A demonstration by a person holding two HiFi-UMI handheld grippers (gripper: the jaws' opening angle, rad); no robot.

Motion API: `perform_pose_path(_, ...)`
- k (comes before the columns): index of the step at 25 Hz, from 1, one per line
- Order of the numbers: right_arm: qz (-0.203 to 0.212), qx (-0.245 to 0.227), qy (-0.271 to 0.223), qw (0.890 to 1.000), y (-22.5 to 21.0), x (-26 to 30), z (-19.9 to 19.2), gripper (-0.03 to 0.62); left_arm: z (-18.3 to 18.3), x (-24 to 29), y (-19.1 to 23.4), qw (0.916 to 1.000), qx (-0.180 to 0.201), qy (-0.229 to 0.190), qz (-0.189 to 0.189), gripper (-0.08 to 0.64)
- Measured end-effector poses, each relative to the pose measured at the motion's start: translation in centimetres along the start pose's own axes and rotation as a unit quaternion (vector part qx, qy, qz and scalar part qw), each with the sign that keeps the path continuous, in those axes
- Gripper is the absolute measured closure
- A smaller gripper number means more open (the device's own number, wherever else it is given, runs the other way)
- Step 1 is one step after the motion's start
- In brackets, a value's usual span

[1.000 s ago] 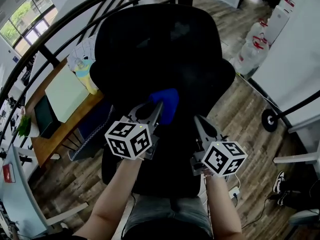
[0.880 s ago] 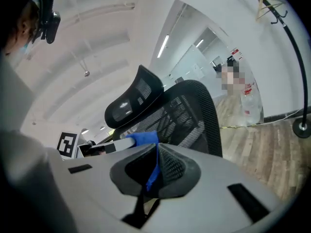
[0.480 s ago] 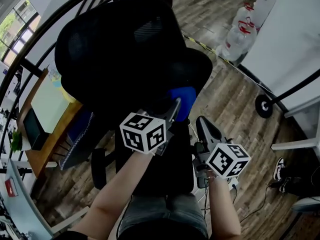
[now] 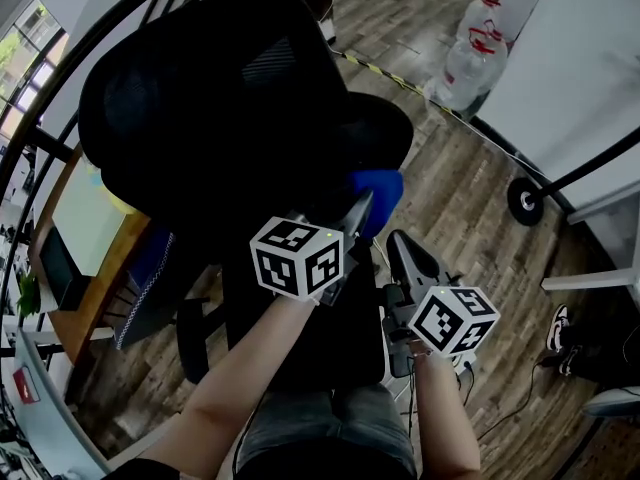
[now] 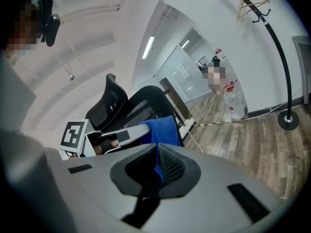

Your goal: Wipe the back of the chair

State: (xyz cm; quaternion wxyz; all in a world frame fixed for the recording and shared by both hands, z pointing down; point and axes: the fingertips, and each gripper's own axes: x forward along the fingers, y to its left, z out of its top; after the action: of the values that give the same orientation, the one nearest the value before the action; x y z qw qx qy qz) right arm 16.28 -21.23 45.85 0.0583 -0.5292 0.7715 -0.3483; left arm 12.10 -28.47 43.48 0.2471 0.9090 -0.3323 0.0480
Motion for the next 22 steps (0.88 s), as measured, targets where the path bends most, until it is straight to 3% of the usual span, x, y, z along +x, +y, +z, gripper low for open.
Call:
perform_pose_path(11,0.014,-0.002,0.017,1.0,1.4,1.8,-0.8,0.561,0.6,-0.9,2.1,0.9996,-0.023,-0.01,0.015,0.512)
perform_pose_path(22,0.038,-0.015,0.038,0.998,5.1,4.5,-2.5,0.561,1.1,-5.8,6.0,0.9968,-0.05,-0.036,0.051,0.512)
